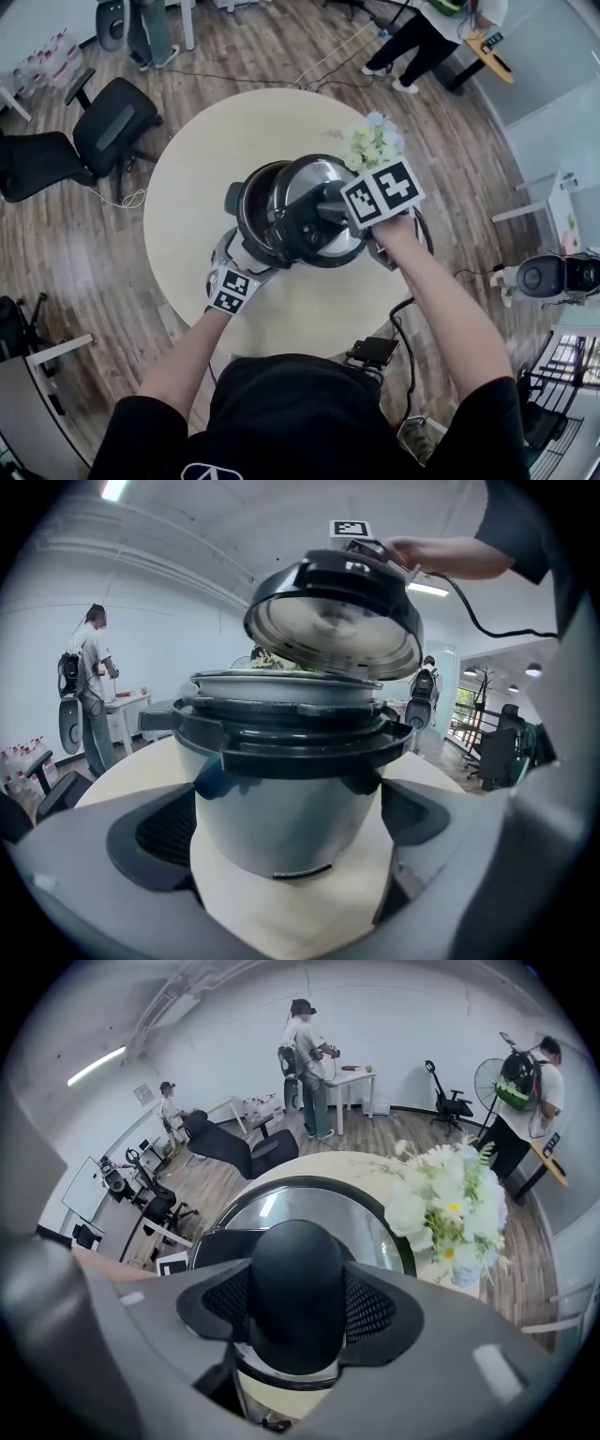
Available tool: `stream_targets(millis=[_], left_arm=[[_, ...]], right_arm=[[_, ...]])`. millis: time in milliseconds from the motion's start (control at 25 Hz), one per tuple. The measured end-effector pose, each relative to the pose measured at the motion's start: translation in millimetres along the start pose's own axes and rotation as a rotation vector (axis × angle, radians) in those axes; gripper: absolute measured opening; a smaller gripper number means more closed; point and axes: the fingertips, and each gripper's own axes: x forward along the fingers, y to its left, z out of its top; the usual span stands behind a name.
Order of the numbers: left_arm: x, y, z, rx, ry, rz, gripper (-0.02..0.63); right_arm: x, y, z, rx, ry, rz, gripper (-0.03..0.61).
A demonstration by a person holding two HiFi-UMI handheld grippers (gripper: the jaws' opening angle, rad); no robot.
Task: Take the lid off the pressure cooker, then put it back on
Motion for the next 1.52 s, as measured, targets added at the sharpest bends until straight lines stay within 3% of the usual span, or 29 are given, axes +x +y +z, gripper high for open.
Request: stream_targets(millis=[320, 840, 1040, 1520], left_arm=[[-0.9, -1.4, 2.1, -0.005, -0.005, -0.004, 0.592], [-2.3, -0.7, 1.1, -0.008, -0.011, -0.009, 0.592], [-3.1, -0.8, 0.1, -0.01, -0.007, -0.01, 0.592], [-2.3, 0.2, 1.4, -0.007, -0.013, -0.008, 0.592]], right_arm=[[47.5, 23.1, 42.3, -0.091, 0.057, -0.012, 0.287], [80.4, 31.8, 44.4, -0.149, 0.163, -0.023, 0.287], [94.8, 42.1, 31.6, -0.257, 0.205, -0.074, 0.287], [95.6, 41.7, 33.1, -0.287, 0.256, -0.086, 0.287]])
